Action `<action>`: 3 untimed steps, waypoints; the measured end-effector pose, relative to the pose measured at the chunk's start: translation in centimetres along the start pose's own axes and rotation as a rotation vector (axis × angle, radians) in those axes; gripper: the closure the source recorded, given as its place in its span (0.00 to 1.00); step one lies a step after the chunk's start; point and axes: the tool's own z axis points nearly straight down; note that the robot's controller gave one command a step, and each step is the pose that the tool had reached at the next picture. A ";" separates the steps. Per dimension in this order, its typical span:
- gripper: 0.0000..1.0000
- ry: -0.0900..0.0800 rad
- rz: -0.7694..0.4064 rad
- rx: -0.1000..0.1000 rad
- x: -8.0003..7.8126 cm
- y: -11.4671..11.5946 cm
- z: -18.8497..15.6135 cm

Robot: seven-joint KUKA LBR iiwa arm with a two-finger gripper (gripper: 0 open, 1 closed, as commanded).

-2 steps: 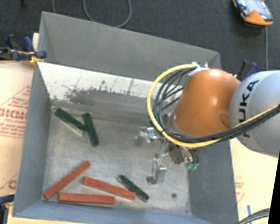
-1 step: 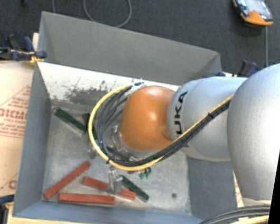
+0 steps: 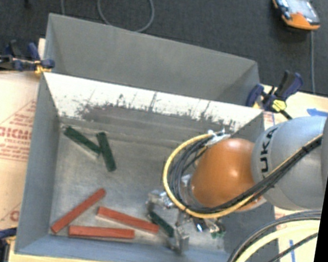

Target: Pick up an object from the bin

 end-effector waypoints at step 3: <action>1.00 -0.003 -0.025 0.001 -7.0 -0.1 -22.3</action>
Offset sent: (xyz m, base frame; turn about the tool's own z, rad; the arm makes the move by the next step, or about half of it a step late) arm 0.0000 0.0000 0.0000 0.0000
